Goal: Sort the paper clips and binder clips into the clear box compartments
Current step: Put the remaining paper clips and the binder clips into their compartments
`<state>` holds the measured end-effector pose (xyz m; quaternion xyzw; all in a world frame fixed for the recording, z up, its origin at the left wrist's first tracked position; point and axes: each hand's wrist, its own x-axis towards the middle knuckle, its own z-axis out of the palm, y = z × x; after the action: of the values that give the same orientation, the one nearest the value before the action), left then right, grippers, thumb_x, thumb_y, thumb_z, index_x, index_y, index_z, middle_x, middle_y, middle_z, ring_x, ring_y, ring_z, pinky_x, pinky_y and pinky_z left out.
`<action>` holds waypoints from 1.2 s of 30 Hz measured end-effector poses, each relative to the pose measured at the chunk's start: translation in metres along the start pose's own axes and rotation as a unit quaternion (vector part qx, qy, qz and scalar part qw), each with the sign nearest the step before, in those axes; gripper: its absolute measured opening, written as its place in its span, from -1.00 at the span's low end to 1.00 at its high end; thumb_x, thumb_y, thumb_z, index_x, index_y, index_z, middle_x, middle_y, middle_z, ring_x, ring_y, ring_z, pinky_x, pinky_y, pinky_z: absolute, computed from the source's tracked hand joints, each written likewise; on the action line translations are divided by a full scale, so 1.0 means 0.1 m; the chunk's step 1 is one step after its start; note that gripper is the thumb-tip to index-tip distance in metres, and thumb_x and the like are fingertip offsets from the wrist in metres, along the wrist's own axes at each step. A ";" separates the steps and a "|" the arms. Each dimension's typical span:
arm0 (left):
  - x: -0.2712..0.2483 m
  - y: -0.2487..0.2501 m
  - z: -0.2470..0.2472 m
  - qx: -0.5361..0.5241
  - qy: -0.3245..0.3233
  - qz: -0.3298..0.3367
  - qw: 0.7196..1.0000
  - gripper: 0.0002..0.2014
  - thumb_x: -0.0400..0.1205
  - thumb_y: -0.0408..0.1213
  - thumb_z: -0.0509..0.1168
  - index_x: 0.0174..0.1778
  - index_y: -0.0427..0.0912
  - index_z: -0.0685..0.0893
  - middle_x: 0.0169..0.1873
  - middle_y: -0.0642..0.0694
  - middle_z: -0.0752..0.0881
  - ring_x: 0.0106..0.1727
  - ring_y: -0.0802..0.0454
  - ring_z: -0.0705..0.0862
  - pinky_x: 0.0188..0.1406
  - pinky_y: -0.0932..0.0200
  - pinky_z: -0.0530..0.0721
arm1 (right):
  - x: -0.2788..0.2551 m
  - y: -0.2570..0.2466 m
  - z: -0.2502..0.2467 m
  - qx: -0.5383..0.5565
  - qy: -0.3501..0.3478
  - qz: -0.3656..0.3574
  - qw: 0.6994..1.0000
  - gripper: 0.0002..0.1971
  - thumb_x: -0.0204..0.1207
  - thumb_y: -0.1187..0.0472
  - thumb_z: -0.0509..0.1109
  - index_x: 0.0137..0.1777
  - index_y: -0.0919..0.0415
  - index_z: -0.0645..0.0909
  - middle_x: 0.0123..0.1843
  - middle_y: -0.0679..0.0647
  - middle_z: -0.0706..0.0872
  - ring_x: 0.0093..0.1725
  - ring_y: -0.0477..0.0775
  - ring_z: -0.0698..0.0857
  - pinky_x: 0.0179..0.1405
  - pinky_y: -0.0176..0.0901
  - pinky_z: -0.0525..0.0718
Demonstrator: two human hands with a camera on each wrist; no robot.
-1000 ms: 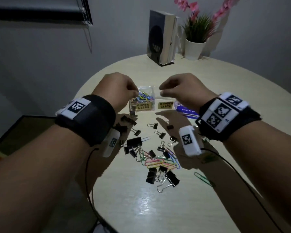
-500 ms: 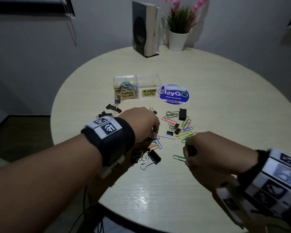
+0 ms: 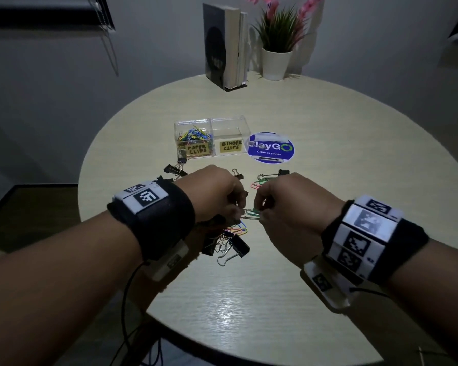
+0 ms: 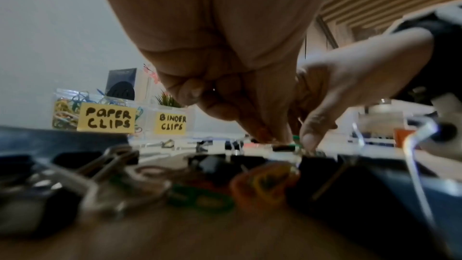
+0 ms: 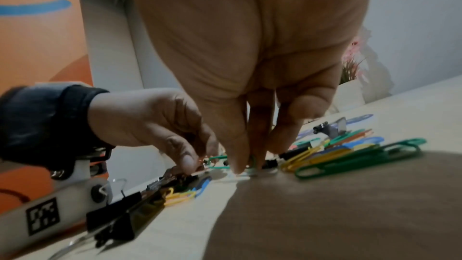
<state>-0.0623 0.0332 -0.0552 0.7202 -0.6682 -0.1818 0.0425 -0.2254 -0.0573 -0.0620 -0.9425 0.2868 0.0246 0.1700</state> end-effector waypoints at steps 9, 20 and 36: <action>0.04 -0.06 0.09 0.053 -0.078 -0.007 0.995 -0.89 0.57 -0.10 0.43 -0.04 0.00 0.78 -0.07 0.05 0.80 -0.04 0.06 0.70 0.08 0.08 0.67 | 0.11 -0.08 0.03 -0.114 0.015 -0.025 0.993 -0.81 0.48 0.11 0.39 0.04 -0.08 0.76 0.02 -0.01 0.77 0.07 0.16 0.70 -0.14 -0.17 0.54; 0.02 -0.09 0.09 0.003 -0.075 0.012 0.997 -0.83 0.57 -0.23 0.43 0.07 -0.06 0.74 -0.03 0.04 0.80 0.03 0.04 0.72 0.10 0.09 0.67 | 0.28 0.11 -0.31 0.061 -0.012 0.033 0.998 -0.97 0.37 0.23 0.48 -0.25 0.12 0.76 -0.28 -0.04 0.81 -0.22 -0.02 0.74 -0.14 -0.15 0.66; 0.43 -1.20 -0.60 -0.228 0.334 -0.230 0.885 -0.90 0.42 -0.27 0.58 -0.24 -0.10 0.78 -0.29 -0.09 0.79 -0.14 -0.09 0.78 -0.12 0.13 0.70 | 1.76 -0.43 -0.49 0.166 0.140 0.028 0.976 -0.94 0.31 0.25 0.58 -0.24 0.08 0.80 -0.22 0.04 0.84 -0.17 0.04 0.77 -0.08 -0.18 0.67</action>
<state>0.0719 -0.0078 -0.0443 0.8419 -0.3704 -0.0827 0.3835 -0.0571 -0.1342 -0.0282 -0.8870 0.3340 -0.1503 0.2812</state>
